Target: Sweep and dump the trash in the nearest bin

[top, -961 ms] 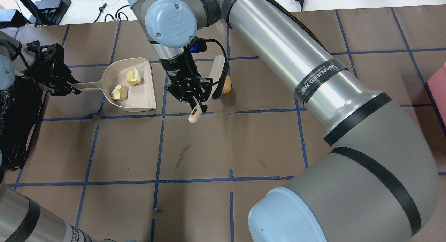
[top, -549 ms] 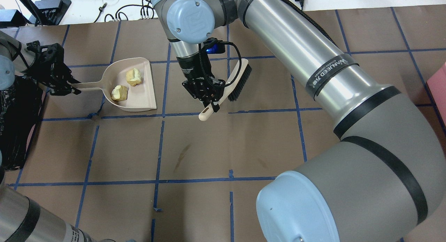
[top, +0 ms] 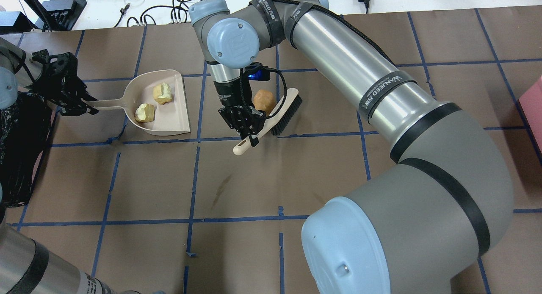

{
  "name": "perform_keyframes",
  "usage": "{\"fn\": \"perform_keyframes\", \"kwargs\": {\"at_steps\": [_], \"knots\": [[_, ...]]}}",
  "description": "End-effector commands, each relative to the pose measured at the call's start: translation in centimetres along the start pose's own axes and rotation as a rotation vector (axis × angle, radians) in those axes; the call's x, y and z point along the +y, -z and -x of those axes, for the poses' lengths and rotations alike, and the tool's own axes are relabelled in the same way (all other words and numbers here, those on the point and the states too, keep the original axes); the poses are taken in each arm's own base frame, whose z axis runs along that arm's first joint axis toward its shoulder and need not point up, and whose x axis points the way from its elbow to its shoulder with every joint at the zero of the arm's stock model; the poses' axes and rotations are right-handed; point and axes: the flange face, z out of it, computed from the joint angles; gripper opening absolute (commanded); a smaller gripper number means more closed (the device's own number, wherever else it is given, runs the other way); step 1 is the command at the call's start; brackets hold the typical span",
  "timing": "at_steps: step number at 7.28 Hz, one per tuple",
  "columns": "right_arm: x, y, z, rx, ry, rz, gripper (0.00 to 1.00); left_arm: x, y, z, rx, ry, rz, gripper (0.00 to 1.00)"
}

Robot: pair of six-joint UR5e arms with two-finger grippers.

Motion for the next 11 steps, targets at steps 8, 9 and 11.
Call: {"fn": "perform_keyframes", "kwargs": {"at_steps": [8, 9, 11], "knots": [[2.6, -0.2, 6.6, -0.205, 0.384, -0.253, 0.02, -1.0, -1.2, -0.5, 0.031, -0.010, -0.009, 0.01], [3.8, -0.8, 7.9, -0.224, 0.421, -0.291, 0.02, -1.1, -1.1, -0.5, 0.029, -0.012, -0.005, 0.01], [4.6, -1.8, 9.5, -0.232, 0.487, -0.342, 0.02, -1.4, -1.0, -0.5, 0.030, 0.005, -0.001, 0.01]]}}
